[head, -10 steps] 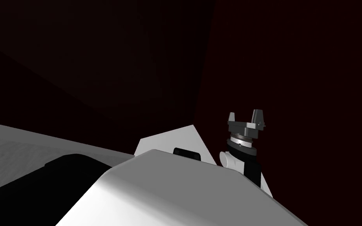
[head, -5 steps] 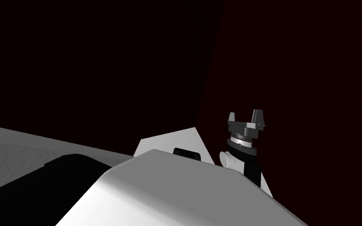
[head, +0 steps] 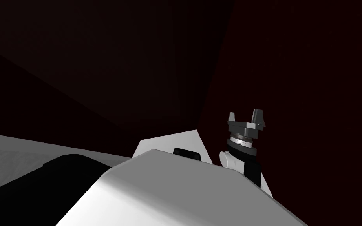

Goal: Push the door open

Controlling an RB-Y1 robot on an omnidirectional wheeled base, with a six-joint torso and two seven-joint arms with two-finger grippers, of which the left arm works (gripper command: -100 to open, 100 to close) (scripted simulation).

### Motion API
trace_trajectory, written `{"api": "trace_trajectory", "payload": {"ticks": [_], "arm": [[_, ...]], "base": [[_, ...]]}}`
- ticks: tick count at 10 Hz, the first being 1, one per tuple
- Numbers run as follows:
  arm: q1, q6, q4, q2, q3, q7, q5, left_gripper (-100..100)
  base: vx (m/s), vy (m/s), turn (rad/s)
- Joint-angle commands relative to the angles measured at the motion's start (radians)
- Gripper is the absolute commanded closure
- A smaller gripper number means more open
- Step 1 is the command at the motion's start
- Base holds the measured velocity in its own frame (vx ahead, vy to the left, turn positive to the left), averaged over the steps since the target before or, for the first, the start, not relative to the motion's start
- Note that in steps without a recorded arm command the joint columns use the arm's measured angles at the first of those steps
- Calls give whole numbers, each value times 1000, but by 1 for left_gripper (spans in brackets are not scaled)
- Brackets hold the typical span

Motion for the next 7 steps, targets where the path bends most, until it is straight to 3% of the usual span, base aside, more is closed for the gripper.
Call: {"api": "trace_trajectory", "payload": {"ticks": [1,3,4,5,7], "arm": [[-1,19,-29,-3,1,-13,1,100],[-5,42,-47,-9,5,-25,7,100],[2,37,-50,-10,4,-25,6,100],[-6,58,-59,-18,13,-29,12,100],[-12,79,-67,-25,20,-32,16,100]], "base": [[178,-22,71],[179,-17,90],[82,-8,24],[137,25,76],[169,48,65]]}}
